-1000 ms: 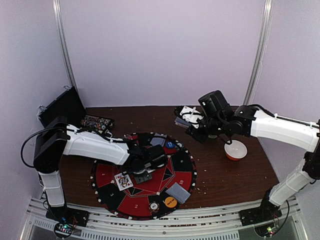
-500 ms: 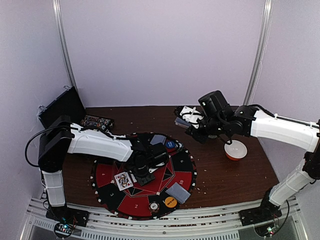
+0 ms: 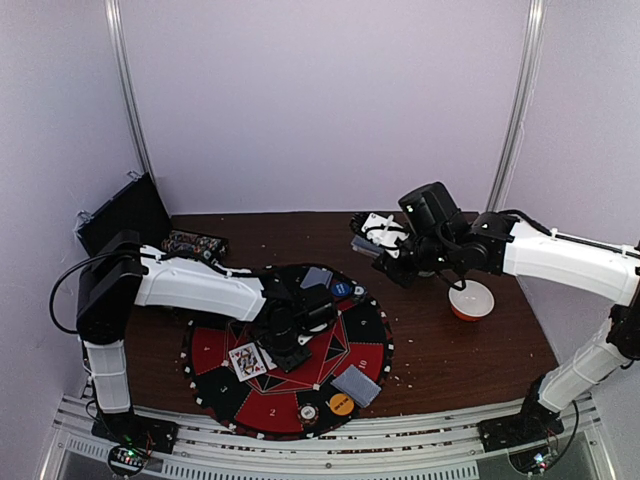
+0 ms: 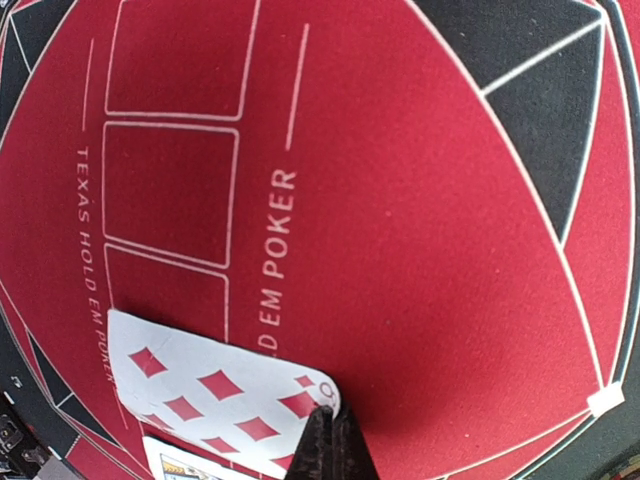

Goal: Distribute texas hold em gaming equipment
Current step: Flop the poker card into the community card area.

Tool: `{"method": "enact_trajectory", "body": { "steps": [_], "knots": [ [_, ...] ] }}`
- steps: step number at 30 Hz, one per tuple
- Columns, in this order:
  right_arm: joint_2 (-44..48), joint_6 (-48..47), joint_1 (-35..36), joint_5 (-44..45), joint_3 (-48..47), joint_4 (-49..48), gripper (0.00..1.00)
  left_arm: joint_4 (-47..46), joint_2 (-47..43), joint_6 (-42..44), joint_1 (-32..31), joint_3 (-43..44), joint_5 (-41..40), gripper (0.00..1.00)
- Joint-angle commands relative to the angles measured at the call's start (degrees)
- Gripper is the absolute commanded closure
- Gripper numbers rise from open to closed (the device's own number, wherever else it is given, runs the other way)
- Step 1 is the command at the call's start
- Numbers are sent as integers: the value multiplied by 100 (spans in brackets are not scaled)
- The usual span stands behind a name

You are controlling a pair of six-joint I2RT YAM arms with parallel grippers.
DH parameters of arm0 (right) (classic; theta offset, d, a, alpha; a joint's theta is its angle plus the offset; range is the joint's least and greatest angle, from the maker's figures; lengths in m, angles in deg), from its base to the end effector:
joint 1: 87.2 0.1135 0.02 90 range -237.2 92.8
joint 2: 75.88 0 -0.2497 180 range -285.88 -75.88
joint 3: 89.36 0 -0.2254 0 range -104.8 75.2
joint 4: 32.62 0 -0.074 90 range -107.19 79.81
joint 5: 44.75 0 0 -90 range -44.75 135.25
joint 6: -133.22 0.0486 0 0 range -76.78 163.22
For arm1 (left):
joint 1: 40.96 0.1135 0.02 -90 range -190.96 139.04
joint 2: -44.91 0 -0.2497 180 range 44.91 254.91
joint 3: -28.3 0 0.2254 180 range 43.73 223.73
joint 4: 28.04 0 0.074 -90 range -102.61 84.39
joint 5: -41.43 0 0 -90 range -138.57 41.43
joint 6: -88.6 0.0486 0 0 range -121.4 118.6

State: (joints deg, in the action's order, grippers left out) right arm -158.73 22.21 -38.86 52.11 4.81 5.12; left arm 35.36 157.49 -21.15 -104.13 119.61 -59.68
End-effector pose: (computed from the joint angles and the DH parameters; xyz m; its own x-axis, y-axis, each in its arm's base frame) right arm 0.2134 0.2311 0.3033 -0.1112 -0.6605 -0.7425 -0.7674 0.5318 -0.3581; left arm 0.1606 -0.2967 0.1411 -0.7161 0.6812 -0.1523 0.6647 0.7321 0.1492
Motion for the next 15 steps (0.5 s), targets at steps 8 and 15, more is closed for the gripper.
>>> {"method": "enact_trajectory", "body": {
  "steps": [8, 15],
  "knots": [
    [204, 53, -21, 71, 61, 28, 71, 231, -17, -143, 183, -300, 257, 100],
    [173, 36, -25, 69, 20, 27, 71, 161, -137, -32, 183, -148, 451, 79]
  ]
}}
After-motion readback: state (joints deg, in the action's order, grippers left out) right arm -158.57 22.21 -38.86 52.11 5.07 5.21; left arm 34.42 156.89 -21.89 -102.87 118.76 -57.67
